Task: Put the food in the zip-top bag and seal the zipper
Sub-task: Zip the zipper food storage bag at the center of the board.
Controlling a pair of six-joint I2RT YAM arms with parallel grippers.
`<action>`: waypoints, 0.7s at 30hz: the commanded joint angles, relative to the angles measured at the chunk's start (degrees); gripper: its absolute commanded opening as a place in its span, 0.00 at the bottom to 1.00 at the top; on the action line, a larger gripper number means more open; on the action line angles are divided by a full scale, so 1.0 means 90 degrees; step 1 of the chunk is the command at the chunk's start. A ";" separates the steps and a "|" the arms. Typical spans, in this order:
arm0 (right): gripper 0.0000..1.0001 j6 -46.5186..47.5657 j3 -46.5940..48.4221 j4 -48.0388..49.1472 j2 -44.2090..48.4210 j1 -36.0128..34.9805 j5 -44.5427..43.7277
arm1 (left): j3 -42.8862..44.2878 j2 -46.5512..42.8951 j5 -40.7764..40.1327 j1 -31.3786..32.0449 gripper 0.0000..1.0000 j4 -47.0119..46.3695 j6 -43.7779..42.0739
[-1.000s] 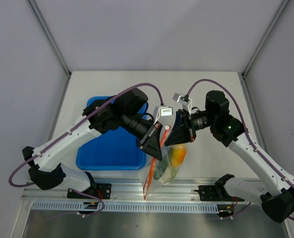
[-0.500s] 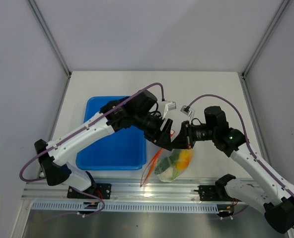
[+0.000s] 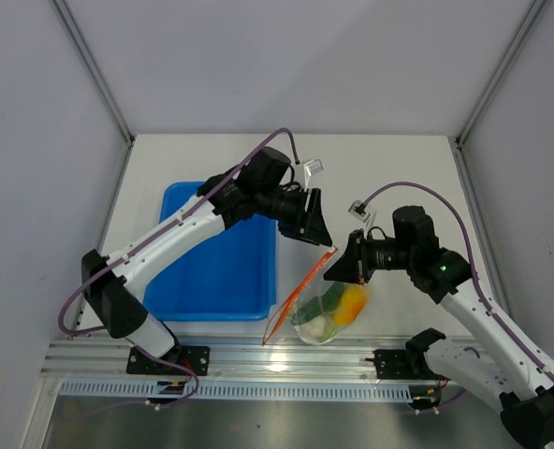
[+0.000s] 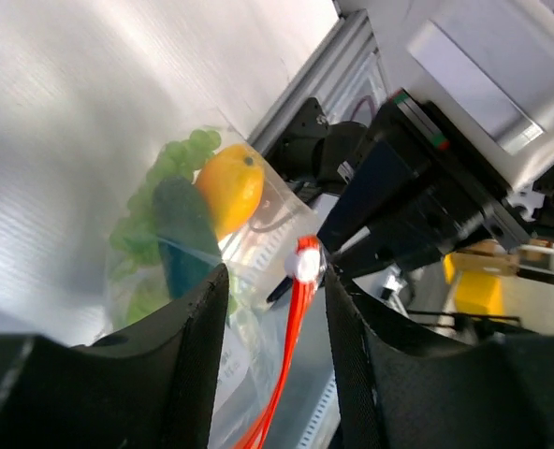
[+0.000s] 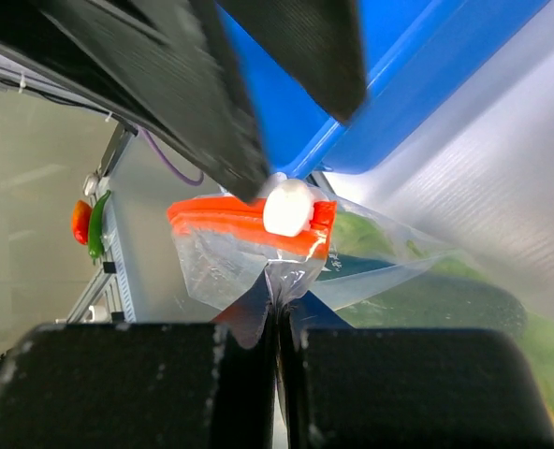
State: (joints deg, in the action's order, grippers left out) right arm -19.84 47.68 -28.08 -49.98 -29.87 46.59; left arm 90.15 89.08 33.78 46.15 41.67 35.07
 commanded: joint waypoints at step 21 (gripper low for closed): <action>0.00 0.0134 0.0083 0.0053 -0.0033 0.0145 -0.0157 | -0.0583 0.0093 0.1911 -0.0108 0.24 -0.1436 0.1084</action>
State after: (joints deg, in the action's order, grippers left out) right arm -19.27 47.68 -28.86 -49.95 -28.82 44.84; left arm 85.54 92.62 48.80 45.89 32.03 43.66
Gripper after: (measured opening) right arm 0.003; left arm 0.259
